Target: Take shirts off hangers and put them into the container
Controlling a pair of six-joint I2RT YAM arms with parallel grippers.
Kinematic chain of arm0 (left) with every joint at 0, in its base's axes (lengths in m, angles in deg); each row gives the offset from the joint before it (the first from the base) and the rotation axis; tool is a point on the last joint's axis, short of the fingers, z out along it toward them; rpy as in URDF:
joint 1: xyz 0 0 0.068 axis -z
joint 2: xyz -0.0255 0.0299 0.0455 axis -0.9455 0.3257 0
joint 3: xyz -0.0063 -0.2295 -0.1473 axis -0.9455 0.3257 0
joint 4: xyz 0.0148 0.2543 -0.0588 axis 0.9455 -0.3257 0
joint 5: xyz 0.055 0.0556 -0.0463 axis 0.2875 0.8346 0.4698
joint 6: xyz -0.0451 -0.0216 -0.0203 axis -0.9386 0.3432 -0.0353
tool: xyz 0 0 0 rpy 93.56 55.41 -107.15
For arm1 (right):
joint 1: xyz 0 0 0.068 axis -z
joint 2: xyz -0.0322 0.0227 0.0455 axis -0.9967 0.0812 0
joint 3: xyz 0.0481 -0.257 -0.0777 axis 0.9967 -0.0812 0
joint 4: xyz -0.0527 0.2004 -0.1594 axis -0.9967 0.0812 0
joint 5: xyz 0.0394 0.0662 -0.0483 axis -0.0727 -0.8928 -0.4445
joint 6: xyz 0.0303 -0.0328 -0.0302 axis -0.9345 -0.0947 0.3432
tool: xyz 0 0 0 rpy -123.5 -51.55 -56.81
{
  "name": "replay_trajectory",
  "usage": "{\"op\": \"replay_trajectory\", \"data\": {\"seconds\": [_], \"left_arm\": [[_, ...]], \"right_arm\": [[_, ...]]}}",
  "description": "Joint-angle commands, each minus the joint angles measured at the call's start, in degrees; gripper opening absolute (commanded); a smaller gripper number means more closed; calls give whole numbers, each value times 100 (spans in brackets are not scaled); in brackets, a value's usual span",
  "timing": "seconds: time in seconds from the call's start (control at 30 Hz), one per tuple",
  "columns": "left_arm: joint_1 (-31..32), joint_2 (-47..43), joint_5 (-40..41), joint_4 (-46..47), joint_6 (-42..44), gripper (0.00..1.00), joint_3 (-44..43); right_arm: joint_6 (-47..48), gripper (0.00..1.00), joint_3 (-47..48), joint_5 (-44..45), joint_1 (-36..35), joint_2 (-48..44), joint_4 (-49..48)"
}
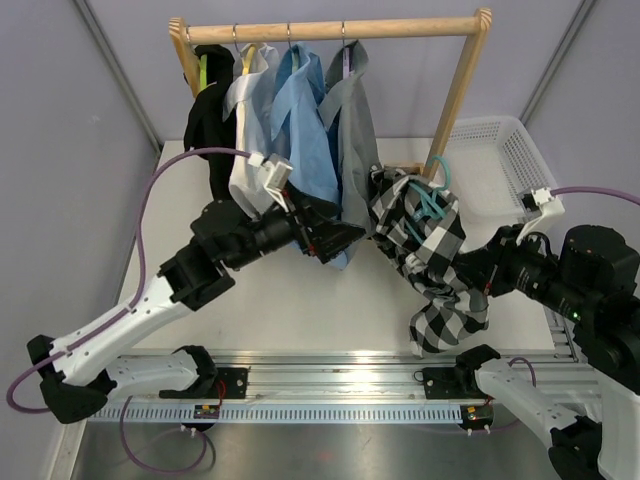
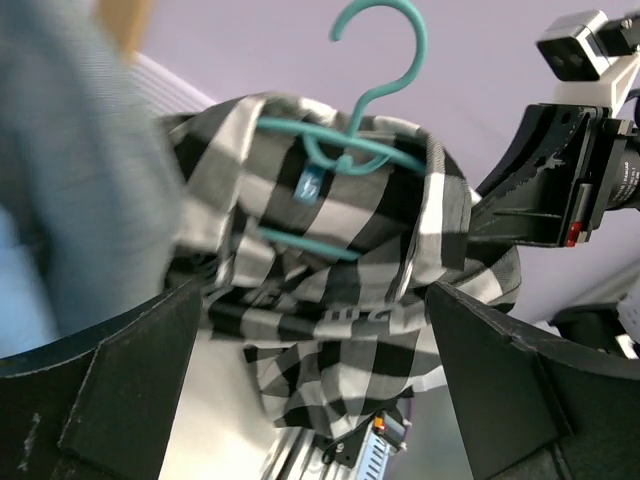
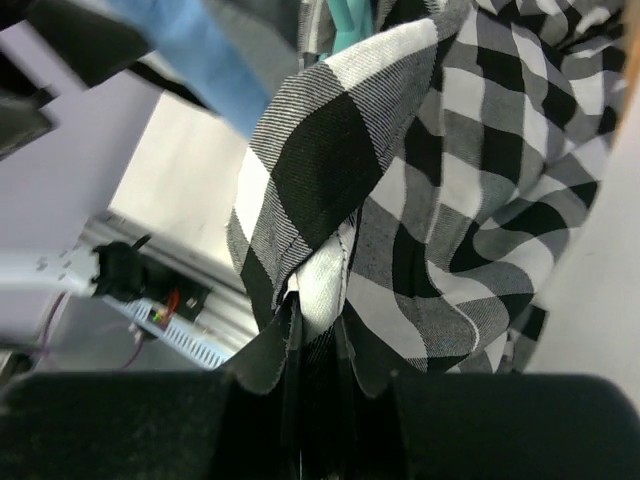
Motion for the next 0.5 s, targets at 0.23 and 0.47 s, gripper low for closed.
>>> {"op": "replay_trajectory", "data": {"seconds": [0.23,0.47], "left_arm": [[1046,1354,255,1717,725,99,-941],[1485,2022,413,2236,874,98,-1381]], "right_arm": [[-121,0,213,-1413,-35,-408,170],[-156,0,231,-1572,-44,-478,136]]}}
